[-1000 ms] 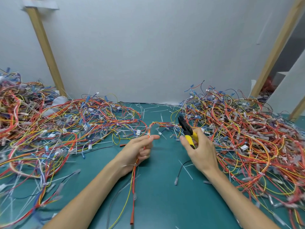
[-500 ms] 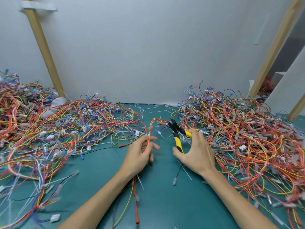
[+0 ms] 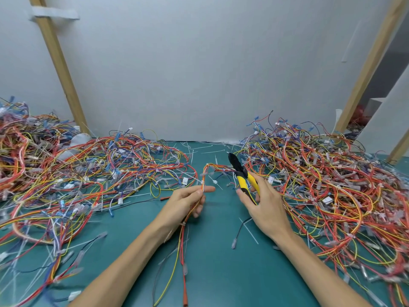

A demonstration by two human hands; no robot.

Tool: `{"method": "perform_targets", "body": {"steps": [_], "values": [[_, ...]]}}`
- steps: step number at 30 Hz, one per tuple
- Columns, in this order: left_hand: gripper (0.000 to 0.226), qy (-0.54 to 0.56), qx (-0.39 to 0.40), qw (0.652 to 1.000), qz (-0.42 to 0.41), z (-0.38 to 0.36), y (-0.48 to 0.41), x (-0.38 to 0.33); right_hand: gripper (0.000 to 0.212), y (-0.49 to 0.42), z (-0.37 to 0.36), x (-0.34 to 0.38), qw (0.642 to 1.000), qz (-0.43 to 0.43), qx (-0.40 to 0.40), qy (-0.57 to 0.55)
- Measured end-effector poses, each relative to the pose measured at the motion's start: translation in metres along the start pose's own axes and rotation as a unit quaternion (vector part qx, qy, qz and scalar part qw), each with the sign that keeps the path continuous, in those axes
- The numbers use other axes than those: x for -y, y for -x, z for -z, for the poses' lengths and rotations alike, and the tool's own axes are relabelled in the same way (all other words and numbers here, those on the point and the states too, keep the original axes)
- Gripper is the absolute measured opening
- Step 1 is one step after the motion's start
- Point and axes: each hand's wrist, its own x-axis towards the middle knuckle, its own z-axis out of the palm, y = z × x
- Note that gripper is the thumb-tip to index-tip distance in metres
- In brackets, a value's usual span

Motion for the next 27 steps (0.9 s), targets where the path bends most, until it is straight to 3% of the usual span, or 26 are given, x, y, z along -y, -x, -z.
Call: {"method": "perform_targets", "body": {"steps": [5,8,11,16,20,27], "values": [[0.026,0.034,0.029,0.999,0.021,0.01,0.002,-0.001,0.038,0.0,0.001,0.001,1.0,-0.013,-0.016,-0.019],[0.029,0.039,0.01,0.999,0.031,0.01,0.003,-0.003,0.04,0.001,0.004,0.003,1.0,-0.013,-0.021,-0.016],[0.016,0.021,-0.033,0.999,0.025,0.005,0.004,-0.002,0.049,0.002,0.009,0.007,0.999,0.007,-0.029,0.026],[0.011,-0.088,-0.114,0.99,-0.006,-0.004,0.004,0.002,0.057,0.004,0.009,0.013,0.998,0.024,-0.012,0.055],[0.013,-0.226,-0.179,0.956,-0.054,-0.001,0.005,0.004,0.056,0.003,0.011,0.009,0.997,0.049,0.0,0.064],[0.012,-0.258,-0.21,0.941,-0.059,0.005,0.003,0.003,0.053,0.001,0.011,0.009,0.992,0.086,0.027,0.089]]}}
